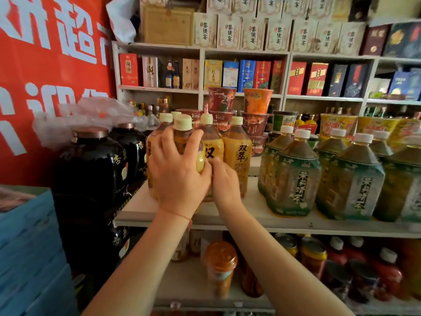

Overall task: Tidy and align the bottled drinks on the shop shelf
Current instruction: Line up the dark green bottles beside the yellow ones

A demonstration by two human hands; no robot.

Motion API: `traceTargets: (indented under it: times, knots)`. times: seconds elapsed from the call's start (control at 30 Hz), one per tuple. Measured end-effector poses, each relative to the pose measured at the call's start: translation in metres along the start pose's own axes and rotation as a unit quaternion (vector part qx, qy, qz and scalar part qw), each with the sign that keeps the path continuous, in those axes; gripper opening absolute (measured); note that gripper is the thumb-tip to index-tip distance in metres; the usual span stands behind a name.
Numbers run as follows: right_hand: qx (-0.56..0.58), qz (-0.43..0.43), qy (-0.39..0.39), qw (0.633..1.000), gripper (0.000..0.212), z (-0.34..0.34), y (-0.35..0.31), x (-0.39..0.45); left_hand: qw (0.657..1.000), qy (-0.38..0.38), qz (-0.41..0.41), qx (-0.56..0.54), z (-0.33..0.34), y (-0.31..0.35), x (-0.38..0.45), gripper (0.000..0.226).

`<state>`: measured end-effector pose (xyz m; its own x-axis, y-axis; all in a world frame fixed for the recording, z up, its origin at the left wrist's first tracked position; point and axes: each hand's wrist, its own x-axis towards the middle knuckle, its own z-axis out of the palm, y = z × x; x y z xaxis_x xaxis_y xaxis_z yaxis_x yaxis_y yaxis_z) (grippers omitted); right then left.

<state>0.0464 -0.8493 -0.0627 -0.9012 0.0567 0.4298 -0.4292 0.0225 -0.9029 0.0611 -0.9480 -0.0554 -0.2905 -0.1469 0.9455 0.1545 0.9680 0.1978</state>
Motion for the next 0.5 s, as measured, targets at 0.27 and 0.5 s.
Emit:
traceTargets:
  times: [0.27, 0.5]
  knots:
    - [-0.184, 0.009, 0.168, 0.968, 0.071, -0.034, 0.015, 0.033, 0.998, -0.044, 0.004, 0.054, 0.023, -0.006, 0.002, 0.049]
    - [-0.272, 0.074, 0.082, 0.956, 0.102, -0.039, 0.023, 0.056, 0.994, 0.010, 0.110, -0.007, 0.035, 0.018, -0.017, 0.044]
